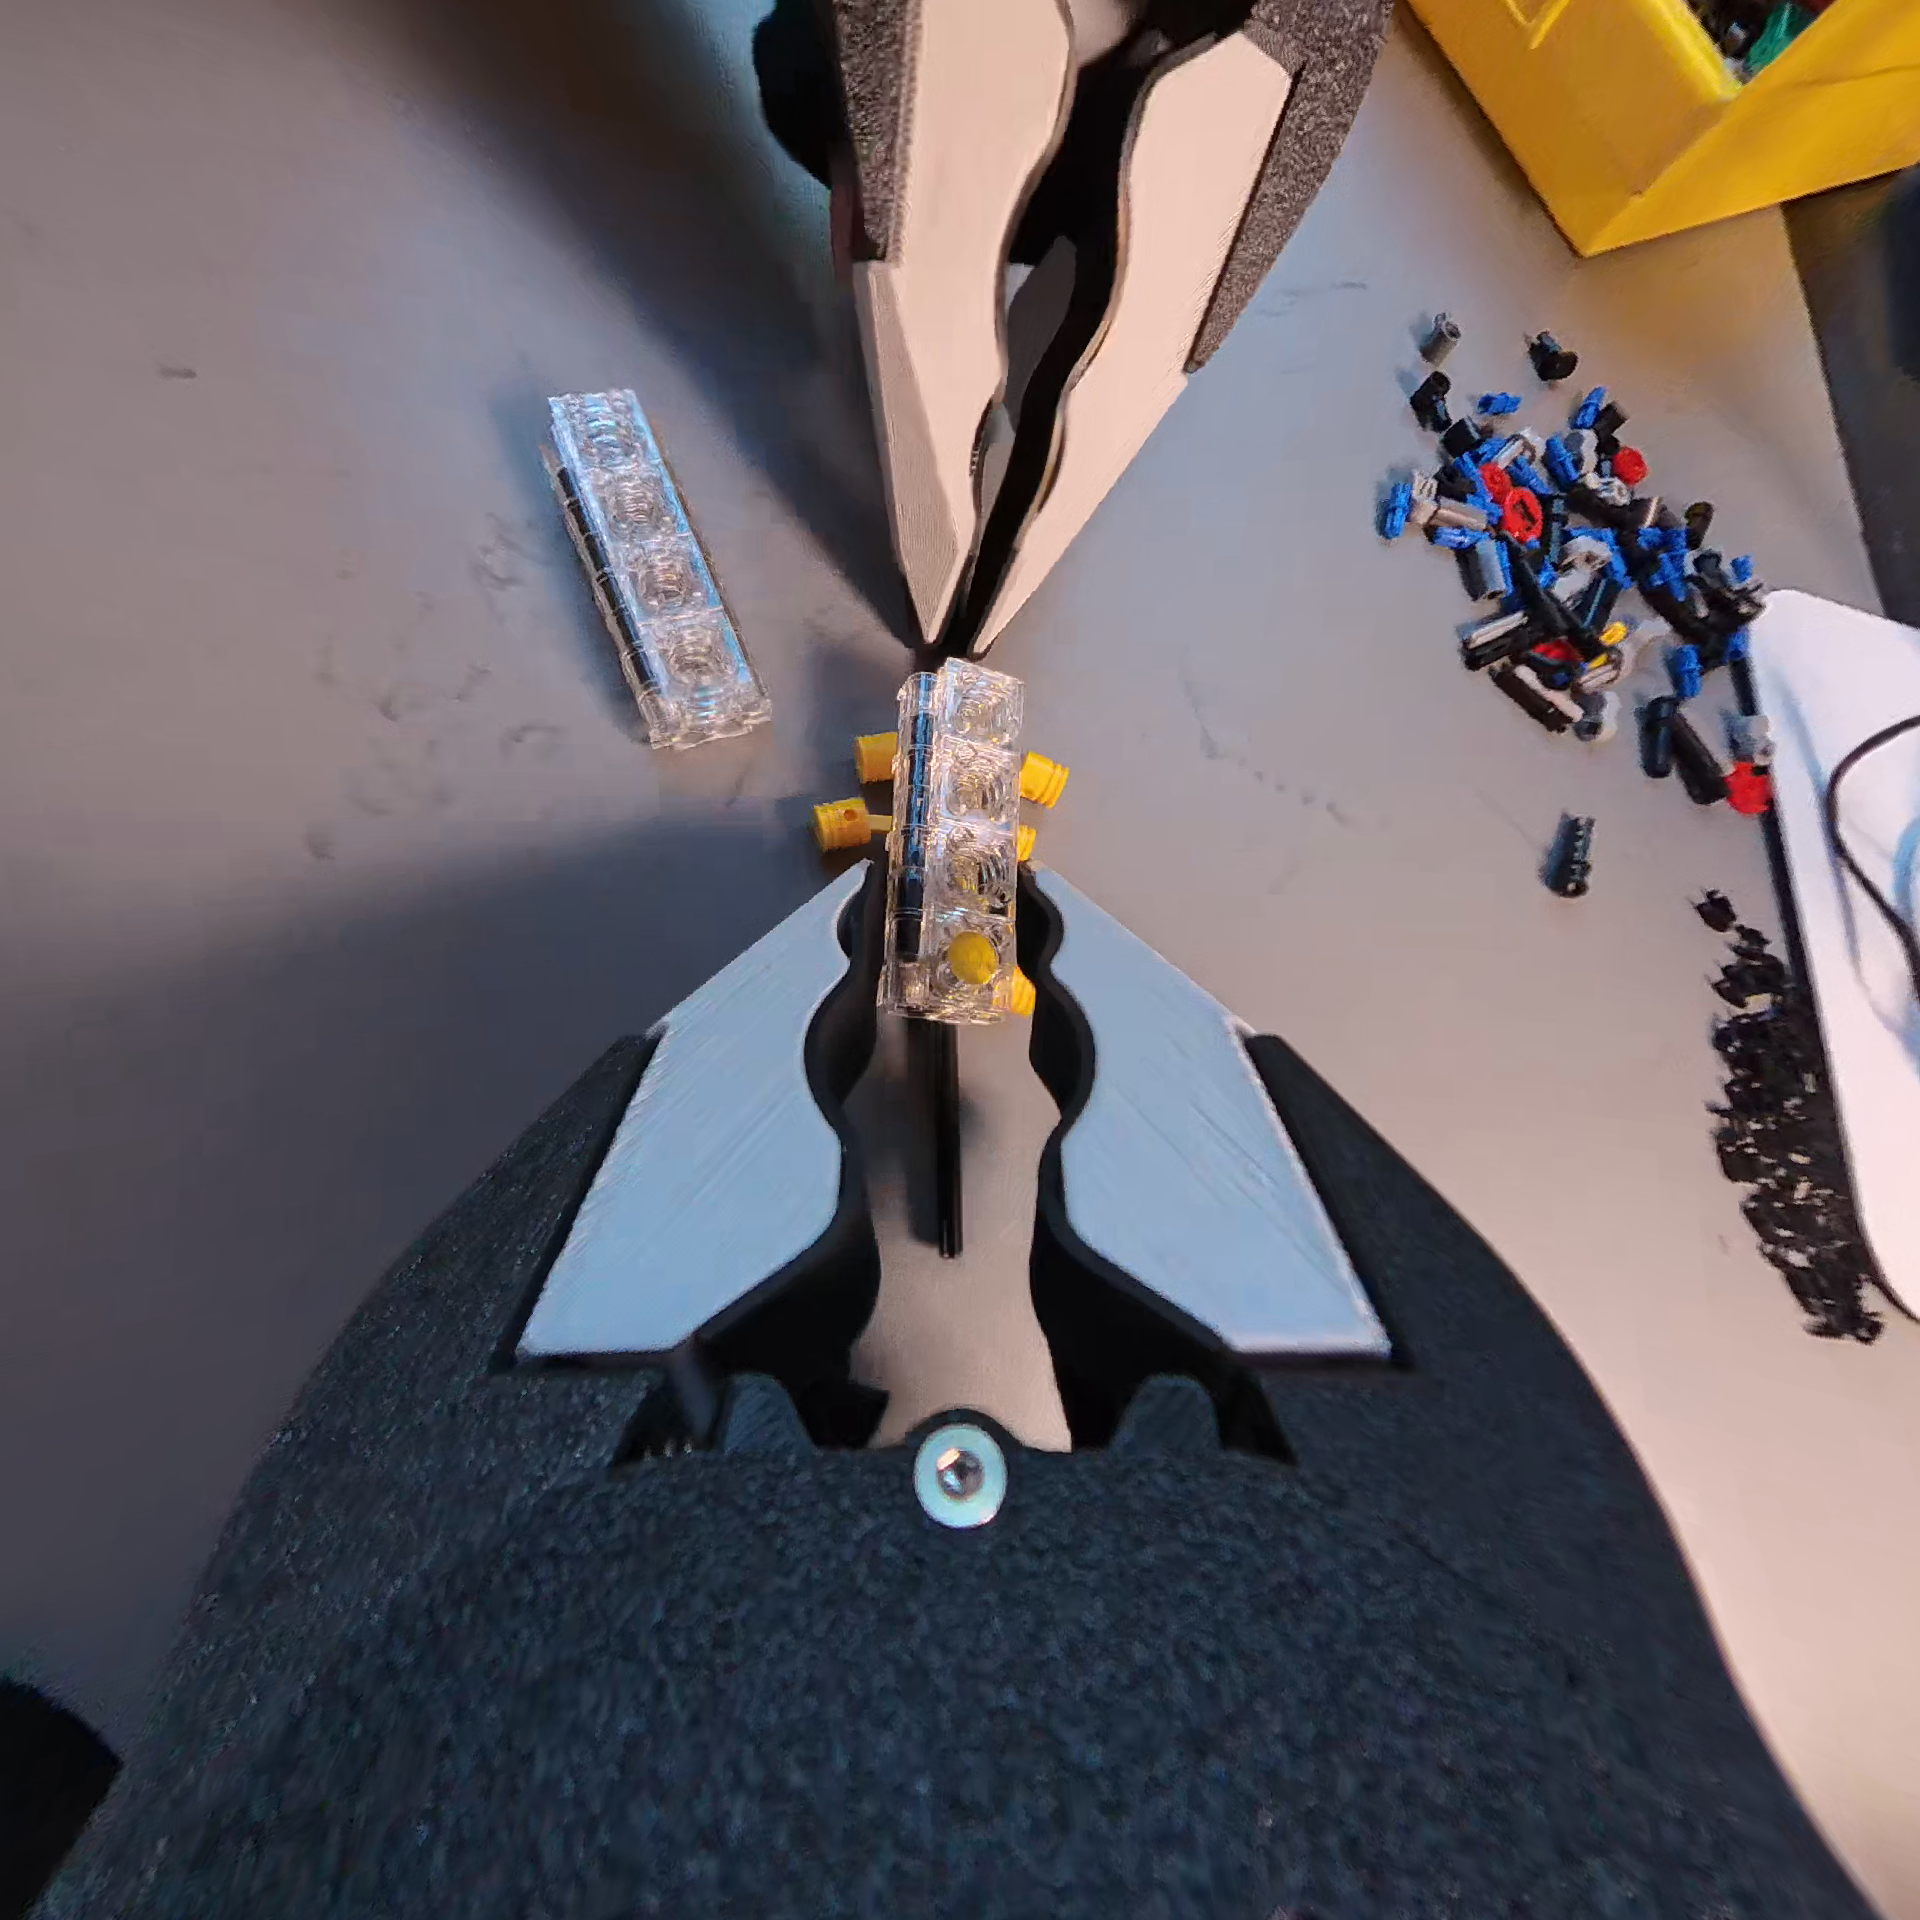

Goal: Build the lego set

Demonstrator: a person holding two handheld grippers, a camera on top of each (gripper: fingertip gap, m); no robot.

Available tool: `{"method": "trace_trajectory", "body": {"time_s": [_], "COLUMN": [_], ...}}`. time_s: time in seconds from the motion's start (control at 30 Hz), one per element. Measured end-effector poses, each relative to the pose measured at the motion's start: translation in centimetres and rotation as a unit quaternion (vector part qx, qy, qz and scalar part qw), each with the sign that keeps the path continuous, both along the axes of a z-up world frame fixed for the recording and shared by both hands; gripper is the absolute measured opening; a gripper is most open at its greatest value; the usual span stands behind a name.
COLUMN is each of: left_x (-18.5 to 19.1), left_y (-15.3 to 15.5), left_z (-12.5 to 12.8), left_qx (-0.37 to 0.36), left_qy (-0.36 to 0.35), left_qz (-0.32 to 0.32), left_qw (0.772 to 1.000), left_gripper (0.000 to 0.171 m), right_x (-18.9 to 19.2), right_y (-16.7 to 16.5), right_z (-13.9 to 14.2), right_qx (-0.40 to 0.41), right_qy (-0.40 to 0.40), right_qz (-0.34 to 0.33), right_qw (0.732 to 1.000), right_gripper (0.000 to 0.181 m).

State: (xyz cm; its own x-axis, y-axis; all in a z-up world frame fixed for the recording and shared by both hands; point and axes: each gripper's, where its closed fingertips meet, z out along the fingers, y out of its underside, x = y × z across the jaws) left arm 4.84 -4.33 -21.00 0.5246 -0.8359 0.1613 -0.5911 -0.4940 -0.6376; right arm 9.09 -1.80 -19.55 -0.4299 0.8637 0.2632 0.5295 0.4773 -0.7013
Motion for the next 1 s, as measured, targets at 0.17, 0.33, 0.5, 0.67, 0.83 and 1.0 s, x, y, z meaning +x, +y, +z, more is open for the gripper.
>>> {"method": "trace_trajectory", "body": {"time_s": [0.17,0.33,0.5,0.67,0.83,1.0], "left_x": [-1.1,-1.6,-2.0,-2.8,-3.1,-3.9], "left_y": [0.1,0.6,1.1,1.1,0.6,0.0], "left_z": [0.4,0.4,0.7,1.0,2.2,1.9], "left_qx": [-0.052,-0.051,-0.025,0.009,0.054,0.067], "left_qy": [-0.047,-0.059,-0.054,-0.049,-0.055,-0.037], "left_qz": [0.043,0.055,0.065,0.088,0.107,0.145], "left_qw": [0.997,0.995,0.996,0.995,0.991,0.986], "left_gripper": [0.004,0.005,0.004,0.006,0.016,0.025], "right_x": [-0.9,-1.1,-1.3,-1.4,-1.2,-1.0], "right_y": [-0.2,-0.2,0.3,0.4,0.0,0.4], "right_z": [0.2,0.0,-0.1,-0.2,0.5,-0.3], "right_qx": [0.075,0.076,0.085,0.069,0.005,0.011], "right_qy": [0.015,0.017,0.017,0.016,0.013,-0.006], "right_qz": [0.009,0.004,-0.011,-0.021,-0.033,-0.040], "right_qw": [0.997,0.997,0.996,0.997,0.999,0.999], "right_gripper": [0.024,0.024,0.025,0.027,0.042,0.025]}}
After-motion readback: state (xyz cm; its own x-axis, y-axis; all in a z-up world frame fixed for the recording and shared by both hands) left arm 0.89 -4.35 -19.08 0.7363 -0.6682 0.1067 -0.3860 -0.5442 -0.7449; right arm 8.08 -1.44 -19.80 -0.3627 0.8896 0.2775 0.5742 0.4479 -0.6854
